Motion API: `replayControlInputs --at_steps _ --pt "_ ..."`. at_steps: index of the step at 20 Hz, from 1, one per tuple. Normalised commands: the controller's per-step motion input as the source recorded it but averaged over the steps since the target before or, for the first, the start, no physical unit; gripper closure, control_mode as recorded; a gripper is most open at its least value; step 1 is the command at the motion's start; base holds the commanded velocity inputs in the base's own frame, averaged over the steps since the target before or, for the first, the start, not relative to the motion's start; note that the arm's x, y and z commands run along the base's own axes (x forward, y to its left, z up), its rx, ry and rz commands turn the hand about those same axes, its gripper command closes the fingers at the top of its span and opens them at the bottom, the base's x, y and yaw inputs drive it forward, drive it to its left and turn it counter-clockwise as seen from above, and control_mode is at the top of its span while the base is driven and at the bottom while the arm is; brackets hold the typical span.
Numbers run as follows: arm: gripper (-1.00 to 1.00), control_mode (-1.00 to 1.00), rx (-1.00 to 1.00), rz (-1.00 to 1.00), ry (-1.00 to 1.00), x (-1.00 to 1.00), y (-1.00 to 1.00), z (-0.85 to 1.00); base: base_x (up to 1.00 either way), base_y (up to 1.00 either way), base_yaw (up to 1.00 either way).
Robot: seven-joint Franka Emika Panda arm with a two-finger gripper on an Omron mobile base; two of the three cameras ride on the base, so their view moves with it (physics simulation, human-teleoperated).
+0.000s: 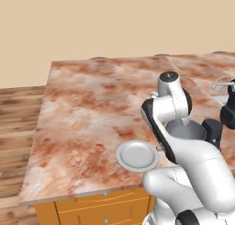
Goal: Add butter and sugar cubes to the stand mixer bowl and then turn on the stand mixer to begin making frosting.
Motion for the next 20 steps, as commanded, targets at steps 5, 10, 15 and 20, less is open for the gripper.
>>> replayControlInputs --at_steps 5,10,15,20 --pt "1.0 -1.0 0.0 -0.04 0.1 -0.2 -0.59 -0.04 0.0 0.0 0.0" --pt "1.0 -1.0 -0.03 -0.04 0.06 -0.04 -0.37 -0.55 0.0 0.0 0.0" --pt "1.0 -1.0 0.0 -0.02 0.04 0.0 -0.42 -0.45 0.0 0.0 0.0" --pt "1.0 -1.0 0.0 -0.02 0.09 0.02 -0.3 -0.44 0.0 0.0 0.0"
